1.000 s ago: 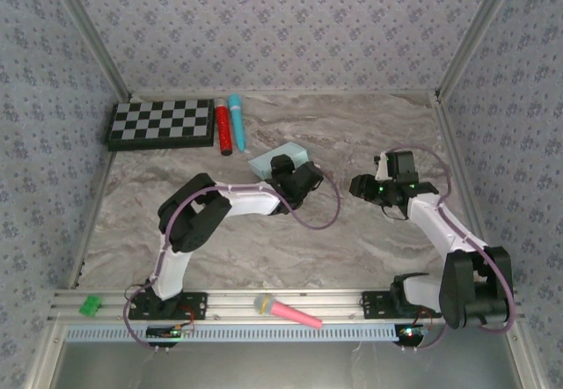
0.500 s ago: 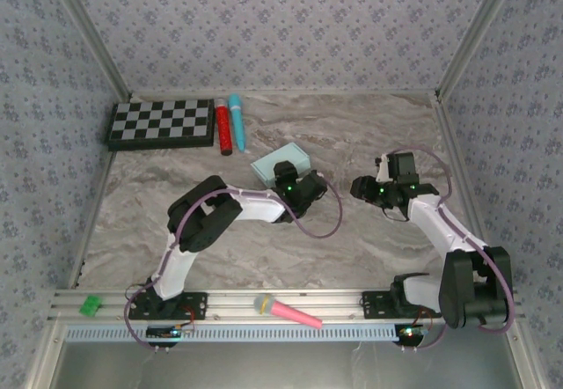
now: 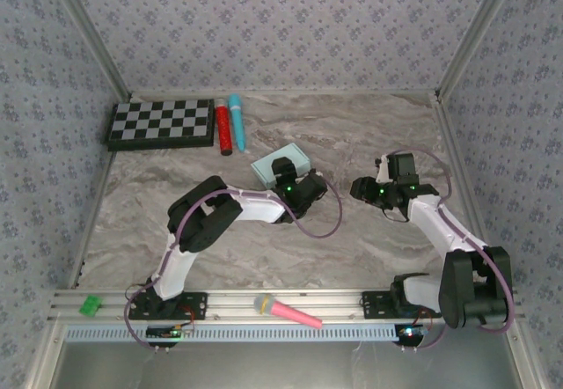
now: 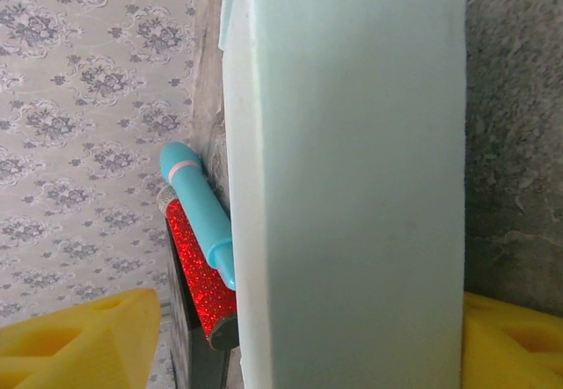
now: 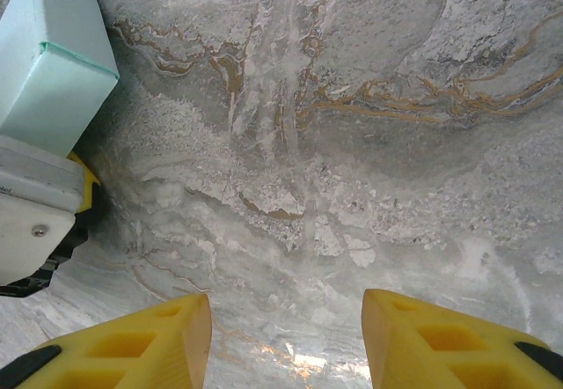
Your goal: Fold the paper box
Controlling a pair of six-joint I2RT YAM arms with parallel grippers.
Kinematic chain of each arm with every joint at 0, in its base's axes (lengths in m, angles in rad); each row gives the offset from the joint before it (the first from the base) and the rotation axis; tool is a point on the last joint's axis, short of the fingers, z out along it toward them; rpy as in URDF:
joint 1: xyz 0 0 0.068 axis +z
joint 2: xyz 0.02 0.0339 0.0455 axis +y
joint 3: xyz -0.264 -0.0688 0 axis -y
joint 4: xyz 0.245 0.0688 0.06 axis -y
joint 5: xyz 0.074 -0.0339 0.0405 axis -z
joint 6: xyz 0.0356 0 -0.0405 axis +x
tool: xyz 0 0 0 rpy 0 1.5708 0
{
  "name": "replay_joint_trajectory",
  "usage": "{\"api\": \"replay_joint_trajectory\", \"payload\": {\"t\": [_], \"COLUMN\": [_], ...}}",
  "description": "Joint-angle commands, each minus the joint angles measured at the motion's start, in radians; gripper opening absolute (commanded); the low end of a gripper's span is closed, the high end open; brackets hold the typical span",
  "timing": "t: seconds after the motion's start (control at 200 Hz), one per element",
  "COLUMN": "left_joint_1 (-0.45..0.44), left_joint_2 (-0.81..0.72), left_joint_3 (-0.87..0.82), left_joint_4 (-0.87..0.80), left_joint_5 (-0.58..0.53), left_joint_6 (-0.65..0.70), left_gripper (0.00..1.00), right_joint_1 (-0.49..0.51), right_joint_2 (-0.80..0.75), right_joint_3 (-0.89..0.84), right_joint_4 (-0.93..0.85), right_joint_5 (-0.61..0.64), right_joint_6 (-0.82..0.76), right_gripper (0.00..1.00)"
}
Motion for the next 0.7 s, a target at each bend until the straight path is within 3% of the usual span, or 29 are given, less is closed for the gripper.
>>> {"api": "replay_joint_trajectory", "payload": {"t": [0.0, 0.185, 0.41, 0.695], "left_joint_1": [-0.005, -0.005, -0.005, -0.004], "left_joint_2": [-0.021, -0.076, -0.158, -0.268], "left_joint_3": [-0.007, -0.006, 0.037, 0.049], "left_joint_4": [0.009, -0.022, -0.178, -0.314], "left_joint_5": [0.013, 0.027, 0.078, 0.218], "left_joint_6": [-0.019, -0.054, -0.164, -0.275], "left_gripper": [0.81, 0.91, 0.93, 1.0], "right_joint_1": [-0.009, -0.009, -0.01, -0.01], "right_joint_2": [-0.002, 0.008, 0.018, 0.032], "right_joint_3": [-0.008, -0.009, -0.006, 0.002], "right_joint_4": [-0.009, -0.003, 0.002, 0.002], "right_joint_5": [-0.015, -0.018, -0.018, -0.017], "right_joint_6": [0.006, 0.006, 0.008, 0.008], "right_gripper": [0.5, 0.5, 0.5, 0.5]}}
